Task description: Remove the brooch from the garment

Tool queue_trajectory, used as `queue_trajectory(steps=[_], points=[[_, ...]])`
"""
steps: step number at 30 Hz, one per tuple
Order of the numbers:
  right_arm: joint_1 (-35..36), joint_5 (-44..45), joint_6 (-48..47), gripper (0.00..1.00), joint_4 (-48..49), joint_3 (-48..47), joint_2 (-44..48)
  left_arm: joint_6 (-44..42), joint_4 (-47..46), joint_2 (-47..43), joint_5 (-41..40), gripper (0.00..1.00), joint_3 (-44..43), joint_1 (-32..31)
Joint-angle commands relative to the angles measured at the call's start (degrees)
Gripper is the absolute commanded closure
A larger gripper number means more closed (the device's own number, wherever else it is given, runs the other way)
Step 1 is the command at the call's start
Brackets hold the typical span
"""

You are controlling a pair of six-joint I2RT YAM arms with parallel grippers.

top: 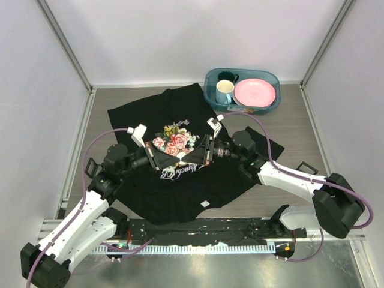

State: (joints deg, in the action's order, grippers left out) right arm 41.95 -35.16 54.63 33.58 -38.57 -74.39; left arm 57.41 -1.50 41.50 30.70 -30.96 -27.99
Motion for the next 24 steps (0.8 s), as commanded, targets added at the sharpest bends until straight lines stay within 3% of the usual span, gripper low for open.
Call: queue_trajectory(steps=[1, 7, 15, 20, 24], points=[[0.23, 7.03, -1.19, 0.98, -0.80, 1.21, 2.14, 3.13, -1.76, -2.73, 1.48, 1.00, -2.44, -0.84], [0.23, 8.00, -1.28, 0.97, 0.43, 3.32, 4.78, 6.93, -5.01, -3.44, -0.11, 1.00, 0.19, -0.75], [0.23, 3.70, -6.10, 0.64, -5.01, 2.00, 7.50, 6.31, -4.04, -2.82, -0.20, 1.00, 0.64, -0.75], [0.15, 3.34, -11.12, 0.55, -12.38, 0.34, 11.63, 6.84, -5.62, -1.86, 1.12, 1.00, 1.16, -0.75], [0.06, 2.90, -12.00, 0.54, -14.60, -1.16, 11.55, 7.02, -6.41, -1.77, 1.82, 1.00, 1.69, -0.75]])
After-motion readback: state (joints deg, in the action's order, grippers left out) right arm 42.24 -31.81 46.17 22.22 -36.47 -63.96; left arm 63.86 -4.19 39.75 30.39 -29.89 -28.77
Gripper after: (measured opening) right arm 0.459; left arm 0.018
